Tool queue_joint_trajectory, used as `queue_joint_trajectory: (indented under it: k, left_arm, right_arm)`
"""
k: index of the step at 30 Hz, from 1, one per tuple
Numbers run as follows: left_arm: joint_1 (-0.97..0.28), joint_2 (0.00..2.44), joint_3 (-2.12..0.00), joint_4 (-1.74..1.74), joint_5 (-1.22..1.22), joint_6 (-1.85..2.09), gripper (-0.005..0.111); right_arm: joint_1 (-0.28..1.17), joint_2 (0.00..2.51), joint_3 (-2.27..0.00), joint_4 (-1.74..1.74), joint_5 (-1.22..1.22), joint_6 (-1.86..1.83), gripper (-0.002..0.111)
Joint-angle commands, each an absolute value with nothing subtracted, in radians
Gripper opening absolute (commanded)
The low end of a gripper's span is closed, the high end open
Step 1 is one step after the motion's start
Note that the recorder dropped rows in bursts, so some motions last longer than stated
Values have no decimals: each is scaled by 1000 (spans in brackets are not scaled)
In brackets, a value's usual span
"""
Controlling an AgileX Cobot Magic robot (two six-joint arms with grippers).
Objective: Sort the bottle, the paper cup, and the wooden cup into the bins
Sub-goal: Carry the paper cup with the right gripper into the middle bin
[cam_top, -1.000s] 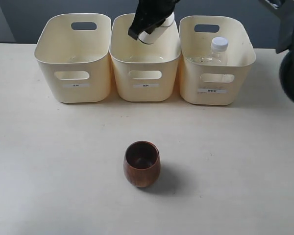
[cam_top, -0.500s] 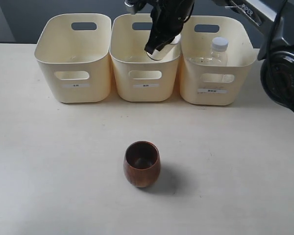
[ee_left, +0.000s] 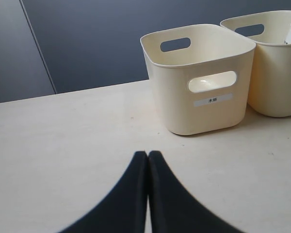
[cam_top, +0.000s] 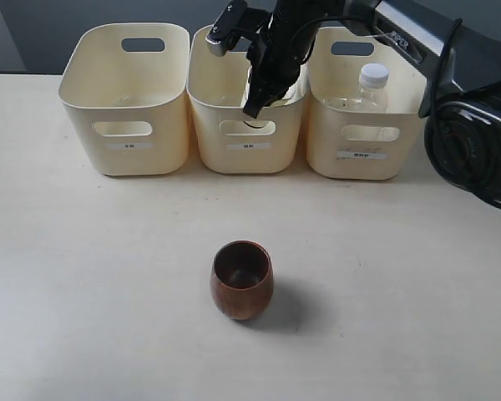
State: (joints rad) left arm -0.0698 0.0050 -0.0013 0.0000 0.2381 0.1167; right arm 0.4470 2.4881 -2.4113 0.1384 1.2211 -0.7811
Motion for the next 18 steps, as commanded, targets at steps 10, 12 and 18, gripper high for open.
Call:
queue_joint_trajectory:
  k: [10,12,18]
  left_arm:
    - [-73,0,0,-7,238,115,0]
    - [-73,0,0,-7,238,115,0]
    - [-73,0,0,-7,238,115,0]
  right_arm:
    - [462,2517,-2420,136,1196,-794,-1]
    - [468,2517,-2420,134,1197,-794,-1]
    - [473,2518,-2420,134,1221,-792,8]
